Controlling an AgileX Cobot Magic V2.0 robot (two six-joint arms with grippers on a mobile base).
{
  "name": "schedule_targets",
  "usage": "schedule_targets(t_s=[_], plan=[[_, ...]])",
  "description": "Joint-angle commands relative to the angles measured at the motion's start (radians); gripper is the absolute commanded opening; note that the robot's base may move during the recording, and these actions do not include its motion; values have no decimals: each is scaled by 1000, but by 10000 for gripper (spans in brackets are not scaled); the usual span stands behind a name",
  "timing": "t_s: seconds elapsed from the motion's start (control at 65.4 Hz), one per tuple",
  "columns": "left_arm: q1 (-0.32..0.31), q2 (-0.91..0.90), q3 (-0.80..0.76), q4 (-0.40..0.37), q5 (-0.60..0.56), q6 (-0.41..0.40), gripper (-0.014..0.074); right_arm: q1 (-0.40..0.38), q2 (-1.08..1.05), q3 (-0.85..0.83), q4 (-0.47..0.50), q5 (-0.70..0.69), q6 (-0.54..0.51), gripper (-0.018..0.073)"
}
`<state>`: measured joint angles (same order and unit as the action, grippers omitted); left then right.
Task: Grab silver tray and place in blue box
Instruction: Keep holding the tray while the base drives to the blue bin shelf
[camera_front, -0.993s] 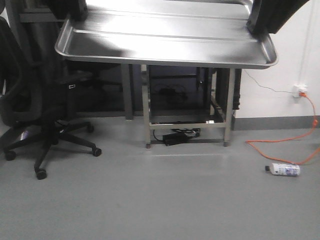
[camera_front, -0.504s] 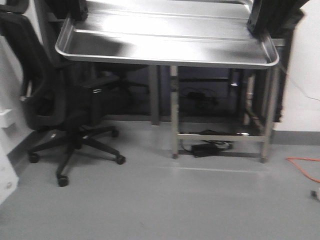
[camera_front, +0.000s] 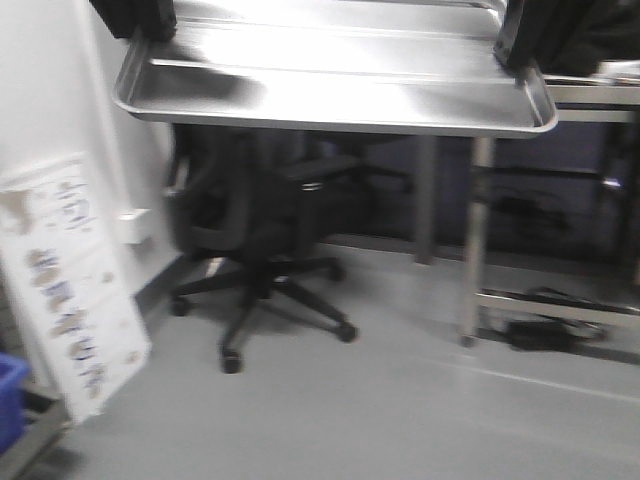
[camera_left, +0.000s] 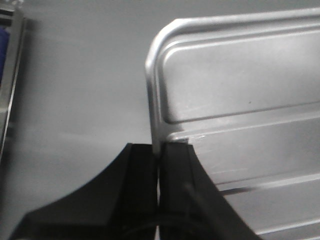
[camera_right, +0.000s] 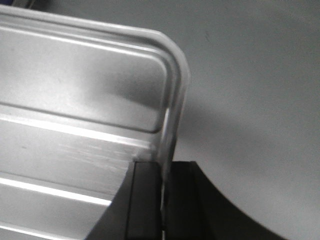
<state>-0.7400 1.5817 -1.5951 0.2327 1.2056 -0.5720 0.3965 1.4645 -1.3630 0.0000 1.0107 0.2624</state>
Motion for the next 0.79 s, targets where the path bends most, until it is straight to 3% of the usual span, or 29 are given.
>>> schedule_targets(t_s=[0.0,0.779], plan=[[-5,-39,-23,27,13,38,-105,-4,-40,-40,-31,-61,-18,57],[-5,-39,-23,27,13,38,-105,-4,-40,-40,-31,-61,-18,57]])
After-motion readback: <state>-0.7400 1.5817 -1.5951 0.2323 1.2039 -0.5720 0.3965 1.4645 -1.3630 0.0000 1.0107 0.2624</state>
